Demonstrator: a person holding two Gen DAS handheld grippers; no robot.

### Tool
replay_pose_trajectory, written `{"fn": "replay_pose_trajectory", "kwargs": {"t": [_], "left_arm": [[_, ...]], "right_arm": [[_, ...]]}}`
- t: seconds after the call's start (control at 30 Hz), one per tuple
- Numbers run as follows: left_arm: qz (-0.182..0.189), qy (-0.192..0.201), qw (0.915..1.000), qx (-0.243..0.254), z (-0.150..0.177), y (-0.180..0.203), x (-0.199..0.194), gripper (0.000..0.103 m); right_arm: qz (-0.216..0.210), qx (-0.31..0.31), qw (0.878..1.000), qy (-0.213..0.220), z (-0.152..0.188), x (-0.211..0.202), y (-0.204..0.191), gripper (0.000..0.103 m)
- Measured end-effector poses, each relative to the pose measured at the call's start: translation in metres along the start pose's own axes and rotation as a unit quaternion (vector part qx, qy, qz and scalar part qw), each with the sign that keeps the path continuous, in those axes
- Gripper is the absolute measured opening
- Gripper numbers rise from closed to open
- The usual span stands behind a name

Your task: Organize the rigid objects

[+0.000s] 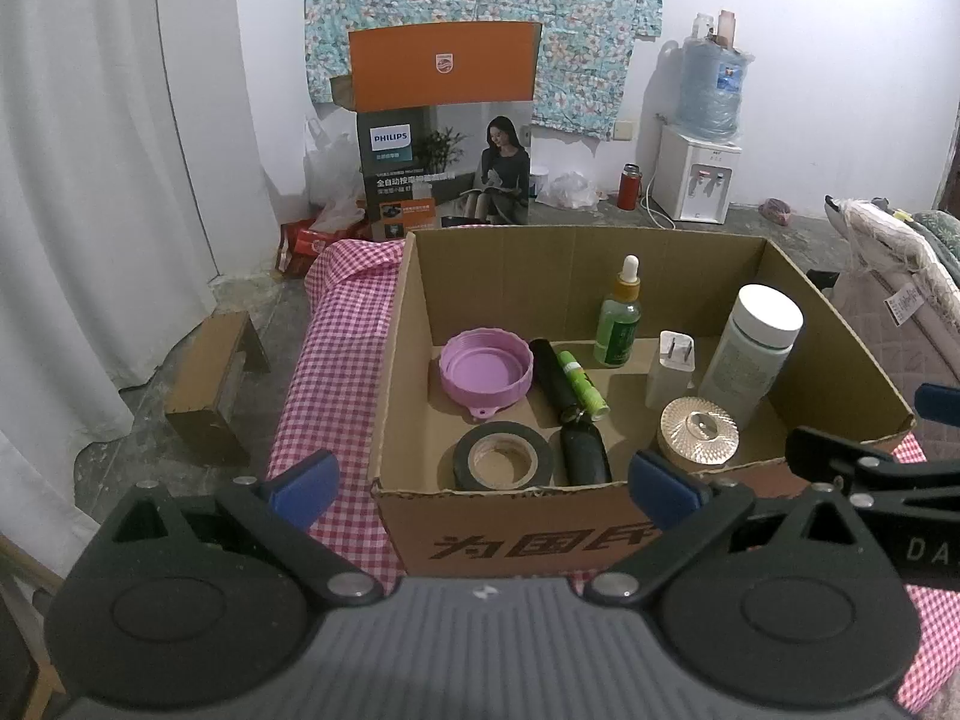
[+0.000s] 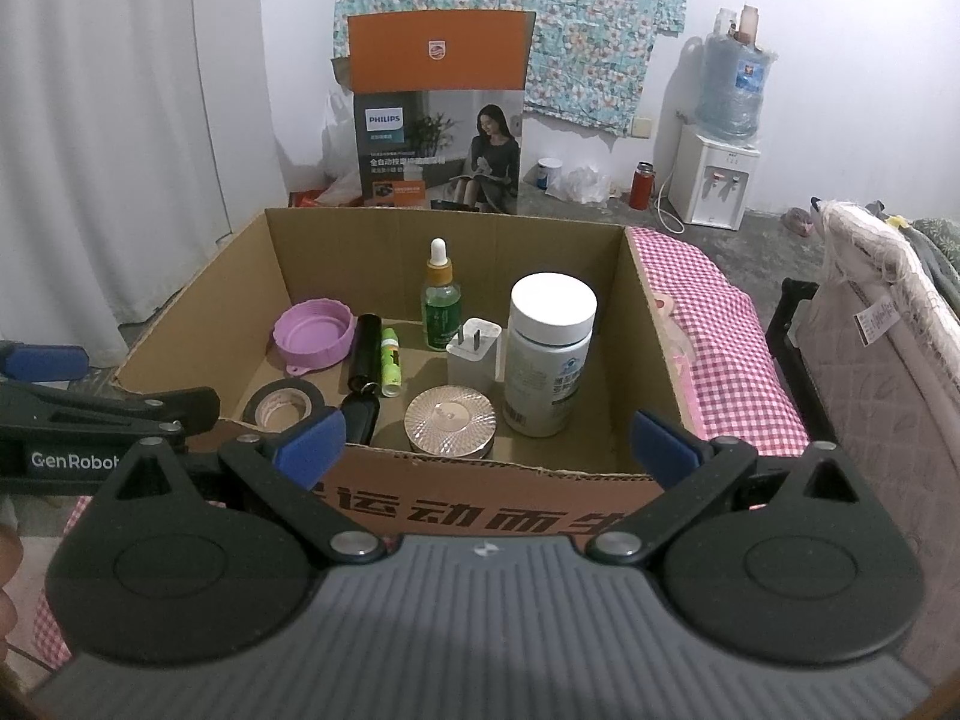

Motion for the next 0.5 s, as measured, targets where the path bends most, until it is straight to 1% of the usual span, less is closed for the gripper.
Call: {"fn": "replay_pose_trajectory", "kwargs": {"t": [0.5], "left_arm": [[0.000, 0.000, 1.0000, 0.001, 0.0000, -0.0007, 0.0002, 0.103]], "right_arm": [[0.002, -0.002, 1.000, 0.001, -0.0008, -0.0011, 0.0019, 0.102]]}}
Point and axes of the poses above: each gripper's, at about its wrist camera, not at the fingertips, and x roughly the way its jaws point, y to its right, z to its underside, the point moved 3 cm from there along x, roughly the way its jaws point, and after that the axes turned 2 degrees about x, right-handed, at the moved point
